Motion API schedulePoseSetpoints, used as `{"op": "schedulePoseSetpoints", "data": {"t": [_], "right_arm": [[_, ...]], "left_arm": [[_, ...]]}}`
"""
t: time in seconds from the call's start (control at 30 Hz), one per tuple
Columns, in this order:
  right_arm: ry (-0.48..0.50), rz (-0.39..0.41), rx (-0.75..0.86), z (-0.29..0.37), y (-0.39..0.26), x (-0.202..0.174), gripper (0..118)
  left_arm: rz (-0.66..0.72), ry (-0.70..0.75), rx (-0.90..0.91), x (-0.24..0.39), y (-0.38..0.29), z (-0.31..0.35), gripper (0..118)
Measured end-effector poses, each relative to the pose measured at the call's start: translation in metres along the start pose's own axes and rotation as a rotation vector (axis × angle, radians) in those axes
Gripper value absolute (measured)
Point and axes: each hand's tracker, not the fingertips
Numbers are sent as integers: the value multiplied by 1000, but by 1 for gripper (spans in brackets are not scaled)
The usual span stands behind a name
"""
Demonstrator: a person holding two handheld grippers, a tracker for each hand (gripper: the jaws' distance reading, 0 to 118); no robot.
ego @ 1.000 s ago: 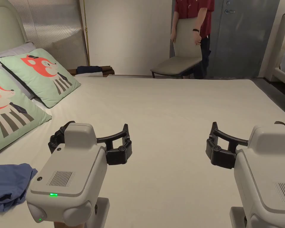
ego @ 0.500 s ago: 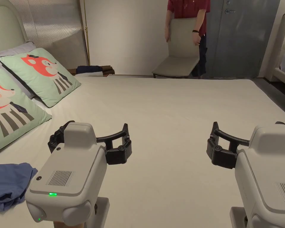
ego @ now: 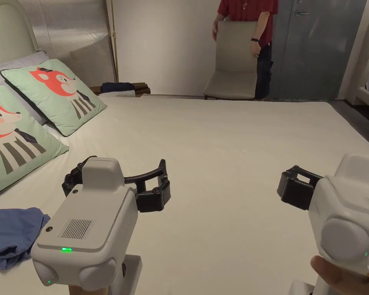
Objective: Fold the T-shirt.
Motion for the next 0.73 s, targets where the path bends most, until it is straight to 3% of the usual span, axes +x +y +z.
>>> {"op": "schedulePoseSetpoints", "data": {"t": [0.17,0.27,0.43,0.57,0.73], "right_arm": [[17,-6,-26,-2,4,-2,112],[35,45,-56,-2,2,-4,112],[62,20,-77,-6,0,-5,112],[57,73,-49,-8,-4,-7,112],[61,54,-65,-9,-2,-7,112]], "left_arm": [[2,-2,0,-1,0,0,116],[5,-3,0,-1,-1,0,116],[7,-7,-1,0,0,0,116],[4,-10,0,-1,1,1,116],[5,-10,1,-1,1,0,116]]}}
